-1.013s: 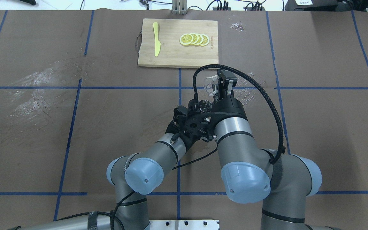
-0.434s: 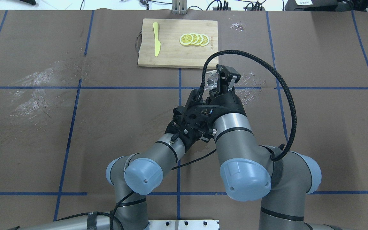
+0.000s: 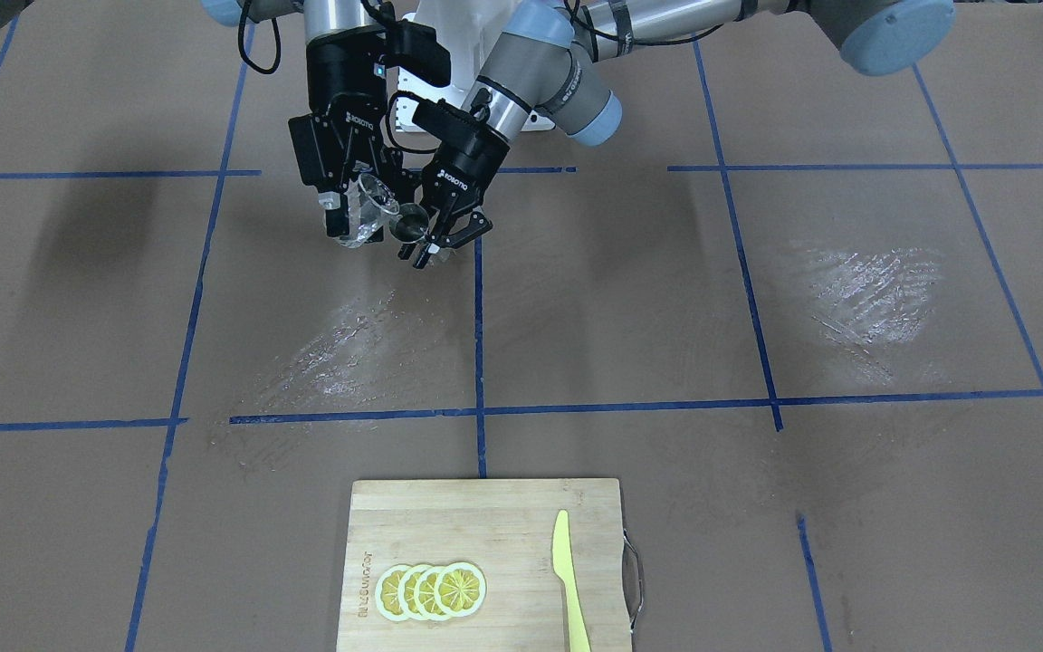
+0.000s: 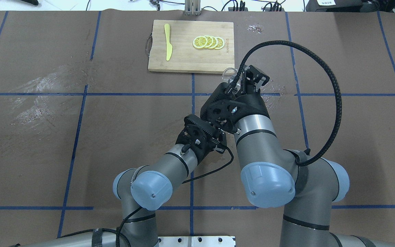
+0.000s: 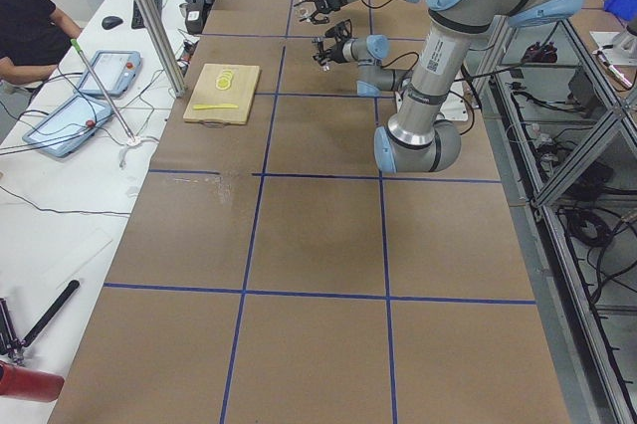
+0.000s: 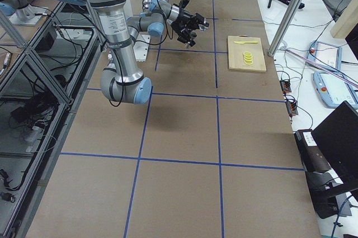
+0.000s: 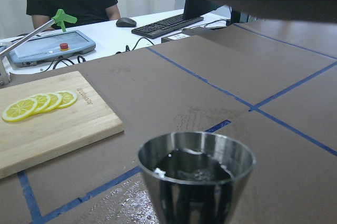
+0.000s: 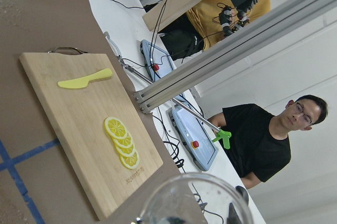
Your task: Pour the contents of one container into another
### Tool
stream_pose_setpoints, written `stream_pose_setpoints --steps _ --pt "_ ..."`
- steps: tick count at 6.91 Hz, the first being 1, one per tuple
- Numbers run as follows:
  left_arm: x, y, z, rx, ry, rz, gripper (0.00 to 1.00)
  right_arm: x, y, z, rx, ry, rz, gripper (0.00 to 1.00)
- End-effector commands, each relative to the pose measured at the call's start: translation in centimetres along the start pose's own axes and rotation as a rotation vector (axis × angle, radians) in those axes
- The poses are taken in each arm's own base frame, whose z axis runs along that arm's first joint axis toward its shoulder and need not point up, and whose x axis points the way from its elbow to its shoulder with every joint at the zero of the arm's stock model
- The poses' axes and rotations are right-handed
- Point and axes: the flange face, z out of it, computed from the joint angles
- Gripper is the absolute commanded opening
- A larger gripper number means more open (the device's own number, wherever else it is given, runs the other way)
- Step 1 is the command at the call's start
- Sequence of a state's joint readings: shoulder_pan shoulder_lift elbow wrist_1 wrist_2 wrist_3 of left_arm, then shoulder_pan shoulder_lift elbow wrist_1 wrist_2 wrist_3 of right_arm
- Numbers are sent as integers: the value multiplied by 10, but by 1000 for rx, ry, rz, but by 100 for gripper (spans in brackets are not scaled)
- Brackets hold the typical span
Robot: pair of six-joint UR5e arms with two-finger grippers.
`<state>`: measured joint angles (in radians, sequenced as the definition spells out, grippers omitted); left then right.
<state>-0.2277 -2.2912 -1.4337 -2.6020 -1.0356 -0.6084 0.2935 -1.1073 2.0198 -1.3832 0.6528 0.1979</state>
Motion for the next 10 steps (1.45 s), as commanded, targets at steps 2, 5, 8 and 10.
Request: stream_pose_setpoints --steps 2,5,8,10 --pt "-8 4 -10 27 20 -27 0 38 23 9 -32 -16 414 0" --pt "-44 10 -36 72 3 -42 0 80 75 35 -153 -43 572 0" --pt "-114 -3 -52 130 -113 -35 0 98 153 43 -334 -53 768 0" --pt "-178 11 -71 126 -181 -141 0 122 176 44 -369 -1 867 0"
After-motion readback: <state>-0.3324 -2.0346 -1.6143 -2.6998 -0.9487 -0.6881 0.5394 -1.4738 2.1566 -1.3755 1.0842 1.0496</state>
